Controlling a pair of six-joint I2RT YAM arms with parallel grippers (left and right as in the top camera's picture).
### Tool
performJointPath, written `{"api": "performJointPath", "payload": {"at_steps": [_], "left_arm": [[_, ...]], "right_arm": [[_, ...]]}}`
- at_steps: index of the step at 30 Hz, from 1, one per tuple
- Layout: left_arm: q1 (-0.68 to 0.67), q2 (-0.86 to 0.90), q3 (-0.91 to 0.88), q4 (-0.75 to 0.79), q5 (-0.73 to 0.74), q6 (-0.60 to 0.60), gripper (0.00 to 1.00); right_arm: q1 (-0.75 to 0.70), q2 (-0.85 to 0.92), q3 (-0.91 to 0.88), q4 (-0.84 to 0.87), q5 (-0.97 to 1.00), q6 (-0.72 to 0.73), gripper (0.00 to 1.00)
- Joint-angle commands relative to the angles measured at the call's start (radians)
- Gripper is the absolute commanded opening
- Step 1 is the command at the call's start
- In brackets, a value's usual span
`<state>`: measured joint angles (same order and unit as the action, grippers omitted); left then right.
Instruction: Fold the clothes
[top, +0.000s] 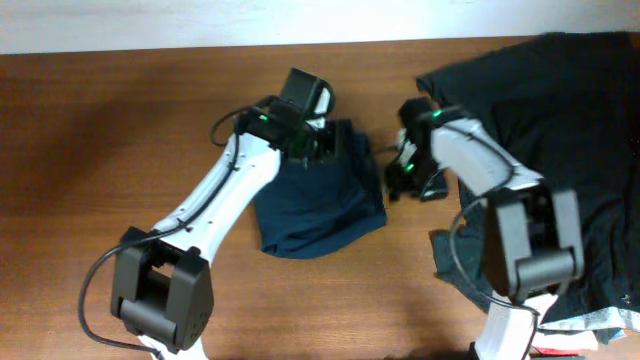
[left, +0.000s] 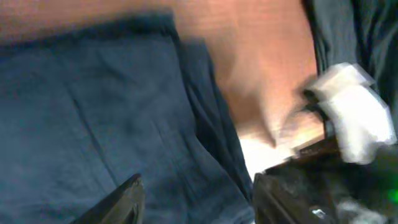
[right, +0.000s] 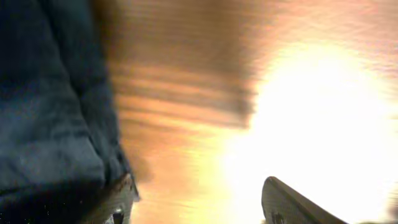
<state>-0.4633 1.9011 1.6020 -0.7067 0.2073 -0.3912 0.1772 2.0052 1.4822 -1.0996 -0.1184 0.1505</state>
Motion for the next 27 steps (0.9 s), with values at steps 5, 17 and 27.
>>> {"api": "performJointPath", "payload": {"at_steps": [5, 17, 27], "left_arm": [[0.18, 0.002, 0.019, 0.119, -0.127, 0.026, 0.61], [0.224, 0.002, 0.019, -0.178, -0.136, 0.026, 0.61], [0.262, 0.002, 0.019, -0.197, -0.148, 0.026, 0.62]], "right_arm": [[-0.006, -0.134, 0.167, -0.068, -0.25, -0.095, 0.76], [0.2, 0.03, 0.064, 0.15, -0.338, 0.005, 0.04], [0.143, -0.078, 0.111, -0.291, 0.282, 0.292, 0.04]]}}
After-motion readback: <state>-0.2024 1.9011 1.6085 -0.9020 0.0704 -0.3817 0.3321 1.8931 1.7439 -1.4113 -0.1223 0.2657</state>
